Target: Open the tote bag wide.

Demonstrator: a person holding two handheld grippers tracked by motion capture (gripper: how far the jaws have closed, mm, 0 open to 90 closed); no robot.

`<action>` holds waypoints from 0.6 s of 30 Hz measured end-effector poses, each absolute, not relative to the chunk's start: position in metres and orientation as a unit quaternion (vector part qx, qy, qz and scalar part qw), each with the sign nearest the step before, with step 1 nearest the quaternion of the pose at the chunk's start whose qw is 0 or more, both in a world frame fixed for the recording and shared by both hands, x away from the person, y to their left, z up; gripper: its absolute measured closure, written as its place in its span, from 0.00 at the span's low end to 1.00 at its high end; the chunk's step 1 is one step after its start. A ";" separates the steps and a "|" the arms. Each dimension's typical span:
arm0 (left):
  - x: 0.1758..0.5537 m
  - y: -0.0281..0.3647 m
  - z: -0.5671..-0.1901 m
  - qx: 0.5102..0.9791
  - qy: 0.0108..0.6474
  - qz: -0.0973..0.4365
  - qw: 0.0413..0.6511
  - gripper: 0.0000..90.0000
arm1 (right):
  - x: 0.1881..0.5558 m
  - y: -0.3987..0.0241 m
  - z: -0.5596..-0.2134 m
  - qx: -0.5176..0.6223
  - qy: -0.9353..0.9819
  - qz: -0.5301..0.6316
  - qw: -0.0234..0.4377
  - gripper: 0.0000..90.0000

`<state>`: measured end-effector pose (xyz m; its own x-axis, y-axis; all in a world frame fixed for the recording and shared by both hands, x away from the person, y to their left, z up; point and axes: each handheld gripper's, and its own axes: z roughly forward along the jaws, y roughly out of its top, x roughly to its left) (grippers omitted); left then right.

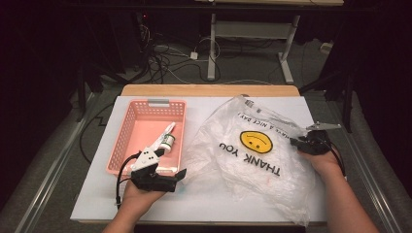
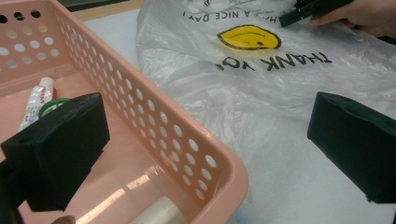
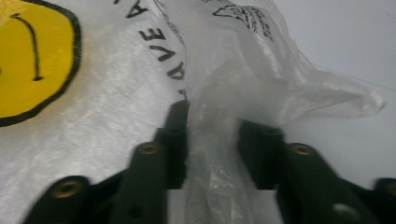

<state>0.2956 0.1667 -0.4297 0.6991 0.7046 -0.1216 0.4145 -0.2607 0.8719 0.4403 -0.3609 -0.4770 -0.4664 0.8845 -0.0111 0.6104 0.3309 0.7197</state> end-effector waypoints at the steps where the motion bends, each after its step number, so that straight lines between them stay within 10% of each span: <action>1: 0.295 0.166 -0.429 0.780 0.357 0.149 0.491 0.00 | 0.439 -0.361 -0.477 0.477 0.787 0.337 0.198 0.98; 18: 0.297 0.168 -0.429 0.780 0.356 0.151 0.492 0.00 | 0.444 -0.381 -0.469 0.568 0.696 0.371 0.234 0.99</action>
